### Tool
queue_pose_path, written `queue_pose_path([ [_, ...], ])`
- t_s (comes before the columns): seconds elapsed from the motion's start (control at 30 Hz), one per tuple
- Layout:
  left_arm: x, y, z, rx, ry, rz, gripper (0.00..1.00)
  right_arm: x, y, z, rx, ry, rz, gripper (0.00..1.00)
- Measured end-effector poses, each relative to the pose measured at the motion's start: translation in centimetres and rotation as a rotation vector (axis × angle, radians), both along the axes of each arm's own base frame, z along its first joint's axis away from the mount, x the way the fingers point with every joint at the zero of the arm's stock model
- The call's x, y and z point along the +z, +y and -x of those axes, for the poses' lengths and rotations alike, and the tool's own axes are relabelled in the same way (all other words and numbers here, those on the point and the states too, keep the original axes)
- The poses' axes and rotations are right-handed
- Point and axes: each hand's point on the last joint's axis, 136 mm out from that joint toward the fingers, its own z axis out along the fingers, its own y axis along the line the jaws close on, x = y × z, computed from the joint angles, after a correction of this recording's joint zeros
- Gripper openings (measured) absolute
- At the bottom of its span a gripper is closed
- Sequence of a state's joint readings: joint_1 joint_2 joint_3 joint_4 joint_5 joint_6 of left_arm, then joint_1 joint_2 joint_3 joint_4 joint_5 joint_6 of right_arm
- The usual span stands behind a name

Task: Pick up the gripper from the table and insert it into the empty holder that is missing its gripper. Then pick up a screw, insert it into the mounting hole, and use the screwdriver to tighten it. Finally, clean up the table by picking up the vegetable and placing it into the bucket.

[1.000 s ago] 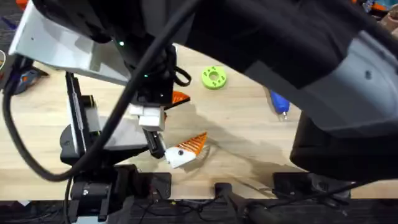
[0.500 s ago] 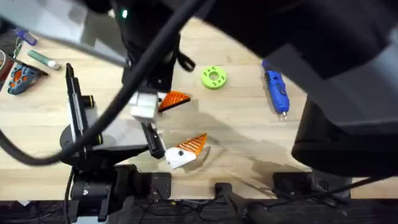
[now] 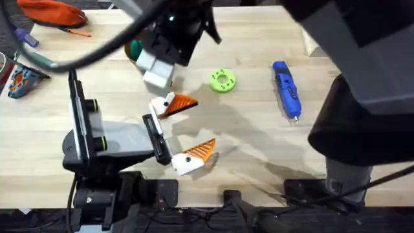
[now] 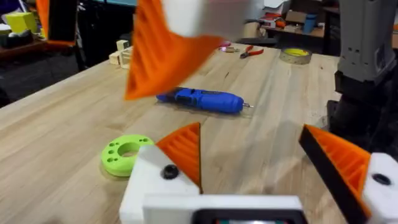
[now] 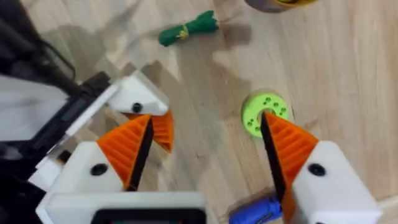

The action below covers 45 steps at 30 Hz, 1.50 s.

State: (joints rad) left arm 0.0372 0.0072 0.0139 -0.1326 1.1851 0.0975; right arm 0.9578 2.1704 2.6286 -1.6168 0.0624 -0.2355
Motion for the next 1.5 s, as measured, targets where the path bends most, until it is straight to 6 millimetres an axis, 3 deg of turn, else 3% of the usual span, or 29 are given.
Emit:
queue_pose_path([
  [0.07, 0.0, 0.0, 0.0, 0.000, 0.000, 0.000, 0.985, 1.0, -1.6, -1.5, -0.084, -0.005, -0.028, 0.994],
  [0.3, 0.0, 0.0, 0.0, 0.000, 0.000, 0.000, 0.985, 3.1, -3.1, -1.9, -0.143, -0.026, -0.075, 0.994],
  [0.53, 0.0, 0.0, 0.0, 0.000, 0.000, 0.000, 0.985, 0.2, -4.9, -2.5, -0.192, 0.040, 0.012, 0.994],
  [0.7, 0.0, 0.0, 0.0, 0.000, 0.000, 0.000, 0.985, -1.8, -7.7, -2.0, -0.239, 0.106, 0.094, 0.994],
  [1.07, 0.0, 0.0, 0.0, 0.000, 0.000, 0.000, 0.985, -1.9, -14.9, -0.4, -0.475, 0.063, -0.037, 0.994],
  [1.37, 0.0, 0.0, 0.0, 0.000, 0.000, 0.000, 0.985, -3.1, -23.1, -0.1, -0.848, 0.095, -0.083, 0.994],
  [1.5, 0.0, 0.0, 0.0, 0.000, 0.000, 0.000, 0.985, -3.1, -23.3, -0.3, -0.877, 0.096, -0.093, 0.994],
])
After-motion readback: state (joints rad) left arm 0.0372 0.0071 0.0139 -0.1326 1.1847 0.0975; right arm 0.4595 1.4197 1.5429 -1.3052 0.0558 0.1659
